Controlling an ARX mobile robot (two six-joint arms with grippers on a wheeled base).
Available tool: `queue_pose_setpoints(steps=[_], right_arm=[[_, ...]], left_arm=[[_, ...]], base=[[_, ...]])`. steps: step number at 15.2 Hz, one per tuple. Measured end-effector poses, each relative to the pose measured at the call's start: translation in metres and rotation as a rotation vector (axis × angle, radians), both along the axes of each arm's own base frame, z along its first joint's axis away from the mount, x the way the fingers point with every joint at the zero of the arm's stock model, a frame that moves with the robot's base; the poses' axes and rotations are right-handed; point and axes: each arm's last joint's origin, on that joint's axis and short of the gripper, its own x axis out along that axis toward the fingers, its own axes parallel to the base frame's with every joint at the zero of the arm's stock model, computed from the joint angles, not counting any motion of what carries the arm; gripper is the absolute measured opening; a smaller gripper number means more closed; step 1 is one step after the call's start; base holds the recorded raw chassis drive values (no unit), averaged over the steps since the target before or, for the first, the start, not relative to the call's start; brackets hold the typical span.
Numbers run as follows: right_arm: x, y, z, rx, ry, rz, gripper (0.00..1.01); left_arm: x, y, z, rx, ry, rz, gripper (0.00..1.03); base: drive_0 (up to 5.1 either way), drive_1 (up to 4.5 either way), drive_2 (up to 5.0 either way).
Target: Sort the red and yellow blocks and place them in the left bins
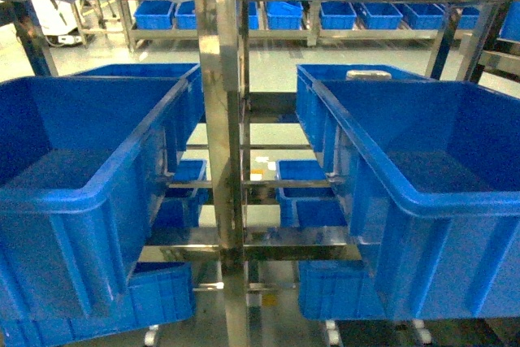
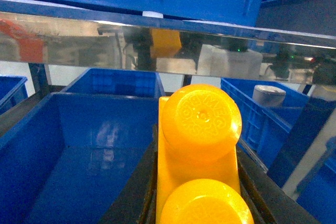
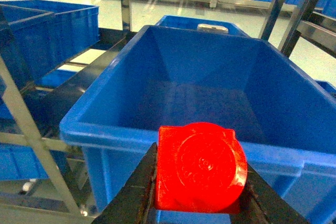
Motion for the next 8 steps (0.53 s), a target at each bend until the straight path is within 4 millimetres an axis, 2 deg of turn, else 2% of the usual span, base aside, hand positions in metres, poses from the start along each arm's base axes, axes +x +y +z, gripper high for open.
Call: queue_pose_setpoints(steps=[7,8], right_arm=[[0.0029,-0.0014,-0.0001,-0.01,-0.022,0.005,0.28],[0.0078,-0.0045,-0.0041,-0.018,-0.011,0.001,0.28]], left_arm=[[0.0011,0.0001,-0.0019,-0.001,0.008,0.0,0.27],[0.0008,0.0001,-0.0015,-0.001,0.006,0.0,0.27]], base=[[0.1,4.31,-4.0],[0.0,0.0,0.0]])
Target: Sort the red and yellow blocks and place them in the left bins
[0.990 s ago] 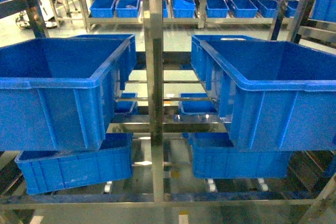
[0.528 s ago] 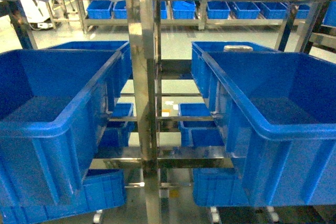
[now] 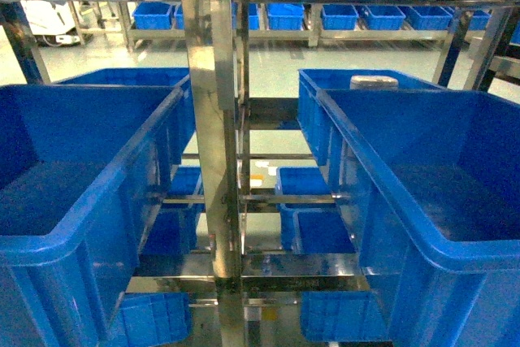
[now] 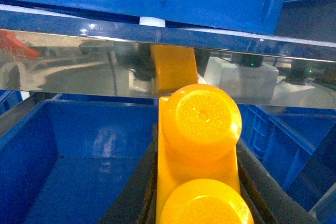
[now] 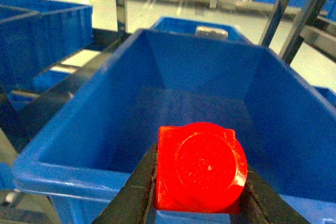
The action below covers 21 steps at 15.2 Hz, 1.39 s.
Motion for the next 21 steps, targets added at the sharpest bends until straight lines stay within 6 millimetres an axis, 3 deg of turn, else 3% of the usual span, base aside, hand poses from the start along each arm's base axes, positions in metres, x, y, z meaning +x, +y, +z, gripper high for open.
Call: queue_pose_setpoints(steps=[3,10,15,17,21], right_arm=[[0.03,-0.011,-0.009,-0.026,0.03,0.007,0.28],[0.133,-0.036,-0.015,-0.035,0.092,0.034,0.28],[0.206,-0.052,-0.045,-0.016,0.208,0.058,0.3],[0.221,-0.063,-0.051,-0.009,0.235,0.037,0.51],[0.219,-0.073,-0.049,0.017,0.222,0.005,0.95]], left_arm=[[0.0,0.0,0.0,0.0,0.0,0.0,0.27],[0.0,0.0,0.0,0.0,0.0,0.0,0.27],[0.0,0.0,0.0,0.0,0.001,0.0,0.27],[0.0,0.0,0.0,0.0,0.0,0.0,0.27],[0.0,0.0,0.0,0.0,0.0,0.0,0.27]], base=[[0.0,0.0,0.0],[0.0,0.0,0.0],[0.0,0.0,0.0],[0.0,0.0,0.0],[0.0,0.0,0.0]])
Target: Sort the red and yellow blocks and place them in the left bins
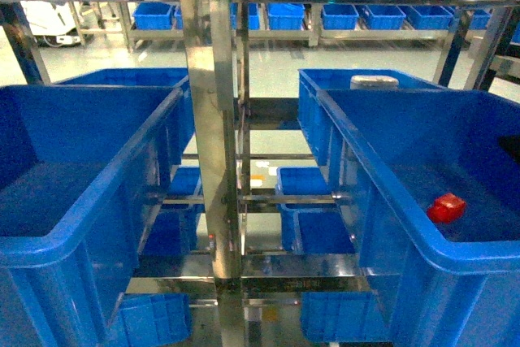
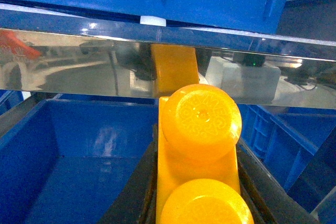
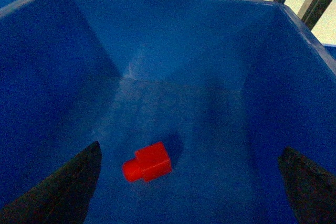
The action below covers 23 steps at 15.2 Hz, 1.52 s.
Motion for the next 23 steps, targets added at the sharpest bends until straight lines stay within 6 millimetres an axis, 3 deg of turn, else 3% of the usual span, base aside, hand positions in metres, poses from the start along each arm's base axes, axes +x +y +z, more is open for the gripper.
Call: queue_pose_setpoints(steps=[1,4,6,10,14,16,18,20,23], right_arm=[[-0.005,0.003,0.003,0.008,-0.01,0.0,1.0],[-0.037,0.022,0.033,0.009,-0.137,0.01,0.98],[-0.07,0.029,0.047,0.023,-0.135,0.012,0.98],[-0.147,0.025,0.051,0.067,-0.097,-0.048,0.98],[-0.222,0.041,0.066,0.079,-0.102,-0.068,0.98],[-0.228,0.043,0.08,0.055,-0.188,-0.066,0.98],[-0.227,0.043,0.076,0.058,-0.161,-0.068,0.98],[-0.227,0.043,0.077,0.057,-0.167,-0.067,0.98],[-0.227,0.043,0.077,0.057,-0.167,-0.067,0.98]], left_arm=[[0.0,0.0,0.0,0.0,0.0,0.0,0.27],[0.0,0.0,0.0,0.0,0.0,0.0,0.27],[0.0,0.0,0.0,0.0,0.0,0.0,0.27],[0.0,0.0,0.0,0.0,0.0,0.0,0.27],[0.0,0.0,0.0,0.0,0.0,0.001,0.27],[0.0,0.0,0.0,0.0,-0.001,0.0,0.27],[-0.001,0.001,-0.002,0.001,0.027,0.006,0.27],[-0.004,0.006,-0.015,-0.004,0.104,0.023,0.27],[0.009,0.019,-0.032,-0.022,0.152,0.055,0.27]], base=[[0.0,0.0,0.0],[0.0,0.0,0.0],[0.0,0.0,0.0],[0.0,0.0,0.0],[0.0,0.0,0.0],[0.0,0.0,0.0],[0.0,0.0,0.0],[0.0,0.0,0.0],[0.0,0.0,0.0]])
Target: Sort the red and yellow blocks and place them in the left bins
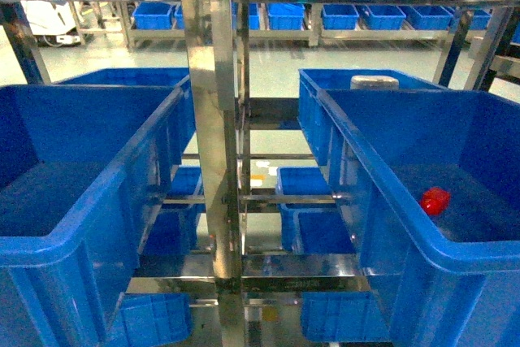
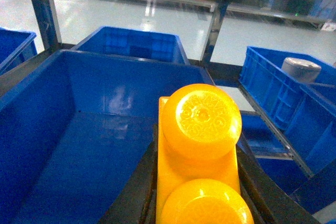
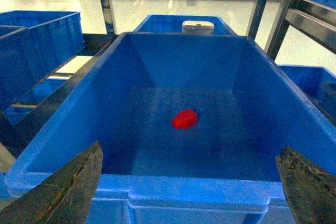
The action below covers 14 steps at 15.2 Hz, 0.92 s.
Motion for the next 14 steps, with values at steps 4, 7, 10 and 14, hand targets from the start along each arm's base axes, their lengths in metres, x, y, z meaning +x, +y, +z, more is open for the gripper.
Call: queue_pose_setpoints(steps=[4,7,10,14], right_arm=[[0.0,0.0,0.0,0.0,0.0,0.0,0.98],[0.0,0.0,0.0,0.0,0.0,0.0,0.98],[0.0,0.0,0.0,0.0,0.0,0.0,0.98],[0.0,0.0,0.0,0.0,0.0,0.0,0.98]], left_arm=[[0.034,0.017,-0.037,-0.004,0.054,0.046,0.27],[0.067,0.036,-0.069,-0.007,0.103,0.065,0.27],[0.092,0.052,-0.093,-0.005,0.124,0.088,0.39],[0.083,0.033,-0.066,-0.016,0.109,0.018,0.91]], base=[[0.0,0.0,0.0],[0.0,0.0,0.0],[0.0,0.0,0.0],[0.0,0.0,0.0]])
